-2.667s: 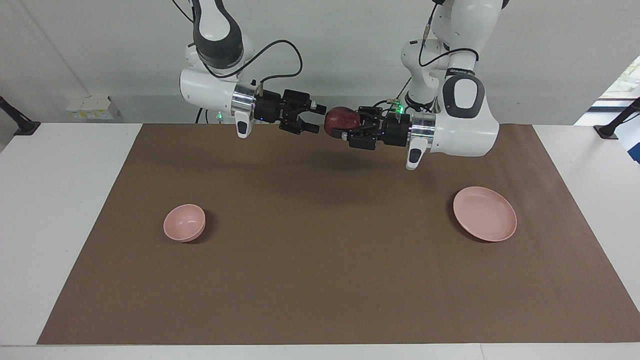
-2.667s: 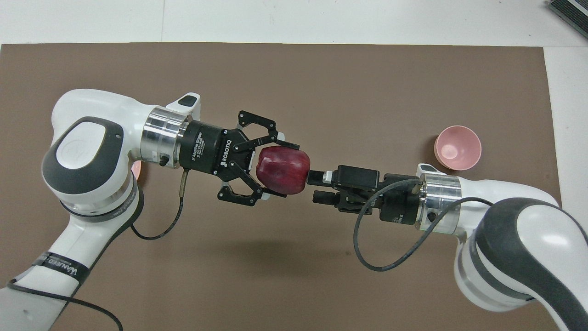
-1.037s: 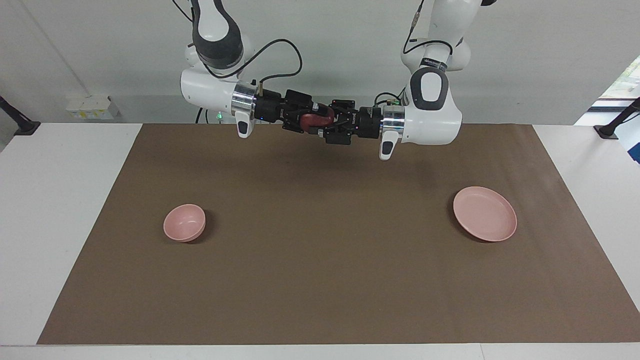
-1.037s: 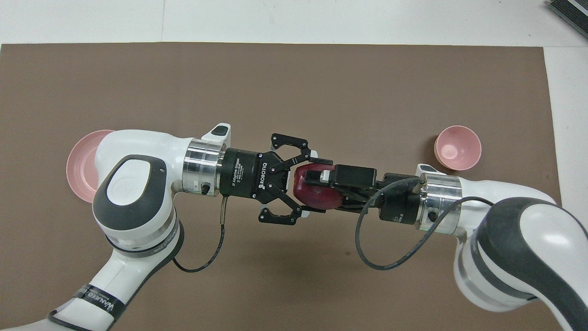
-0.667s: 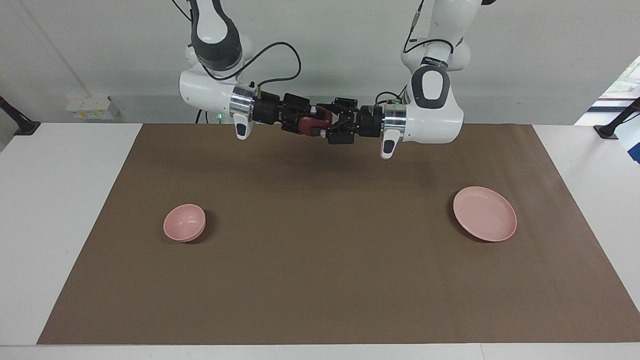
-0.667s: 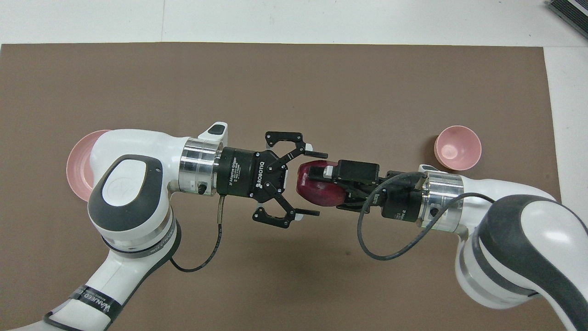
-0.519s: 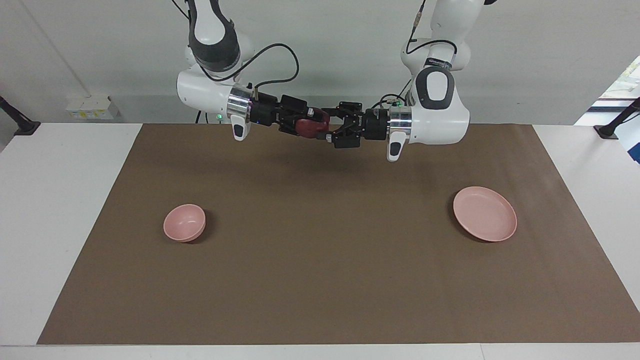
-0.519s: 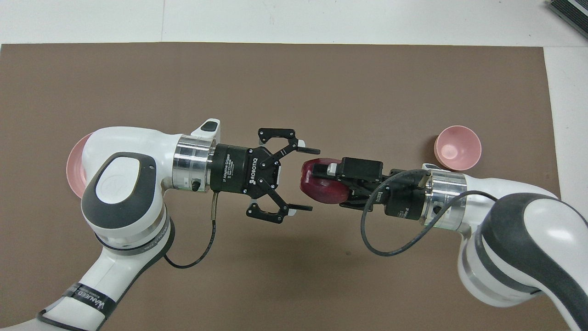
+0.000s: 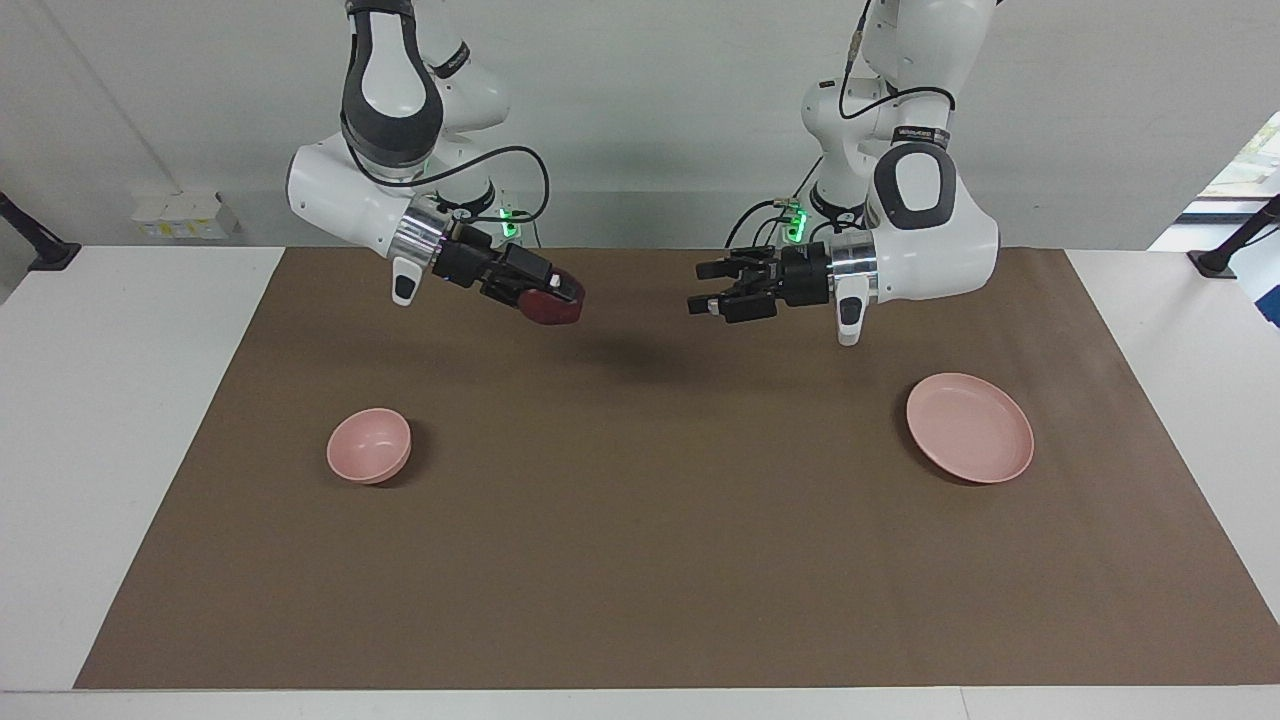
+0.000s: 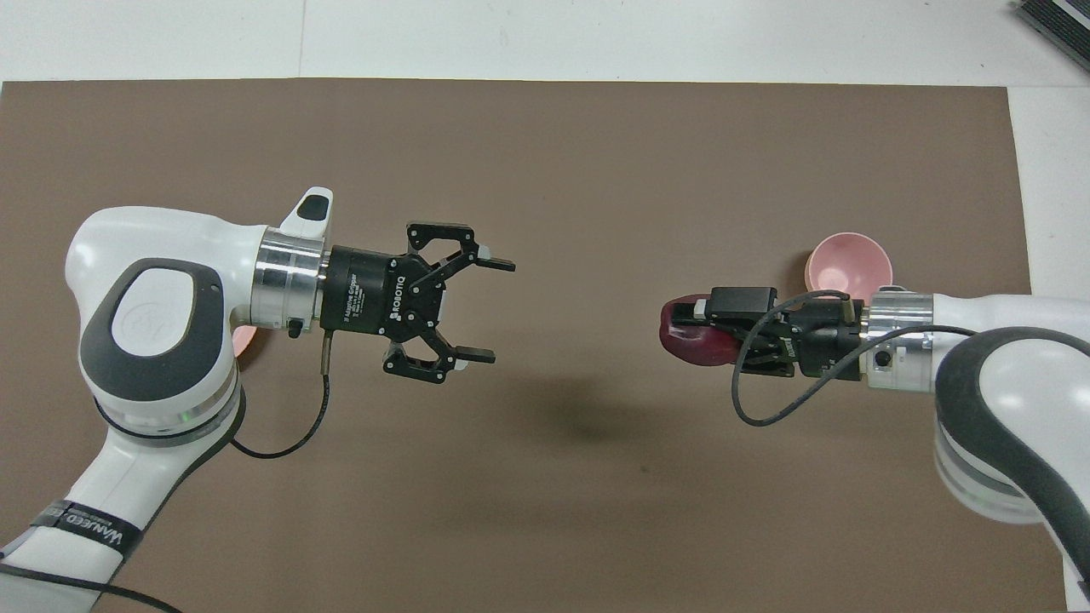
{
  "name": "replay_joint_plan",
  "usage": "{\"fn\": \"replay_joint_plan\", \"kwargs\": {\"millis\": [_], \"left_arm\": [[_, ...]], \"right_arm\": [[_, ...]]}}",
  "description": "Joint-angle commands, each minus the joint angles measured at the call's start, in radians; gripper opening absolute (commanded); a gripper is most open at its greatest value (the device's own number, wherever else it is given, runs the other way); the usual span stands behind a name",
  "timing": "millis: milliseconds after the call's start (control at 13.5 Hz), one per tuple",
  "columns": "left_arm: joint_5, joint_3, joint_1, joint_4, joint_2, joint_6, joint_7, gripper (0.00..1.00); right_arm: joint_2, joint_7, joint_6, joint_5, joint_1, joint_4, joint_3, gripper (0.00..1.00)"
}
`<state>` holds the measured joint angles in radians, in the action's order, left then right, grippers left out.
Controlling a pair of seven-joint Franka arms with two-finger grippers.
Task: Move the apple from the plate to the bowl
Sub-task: 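Move the apple over the bowl with the right gripper while the left gripper withdraws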
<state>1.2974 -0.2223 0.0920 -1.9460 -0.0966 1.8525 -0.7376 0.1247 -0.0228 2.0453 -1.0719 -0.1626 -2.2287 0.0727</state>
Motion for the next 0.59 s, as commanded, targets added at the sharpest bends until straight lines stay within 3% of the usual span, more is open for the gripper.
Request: {"fn": "replay_joint_plan", "kwargs": {"millis": [0, 222, 519], "left_arm": [[-0.119, -0.005, -0.034, 0.025, -0.020, 0.028, 0.065, 1.00], [-0.339, -0.003, -0.041, 0.082, -0.043, 0.033, 0.101, 1.00], [-0.663, -0.003, -0.043, 0.140, -0.052, 0.031, 0.126, 1.00]], "right_arm": [[-0.039, 0.043, -0.034, 0.238, 0.067, 0.038, -0.008, 0.00], [-0.109, 0.032, -0.019, 0.500, 0.126, 0.118, -0.007, 0.00], [-0.201, 0.020, 0.053, 0.836, 0.127, 0.234, -0.010, 0.00]]}}
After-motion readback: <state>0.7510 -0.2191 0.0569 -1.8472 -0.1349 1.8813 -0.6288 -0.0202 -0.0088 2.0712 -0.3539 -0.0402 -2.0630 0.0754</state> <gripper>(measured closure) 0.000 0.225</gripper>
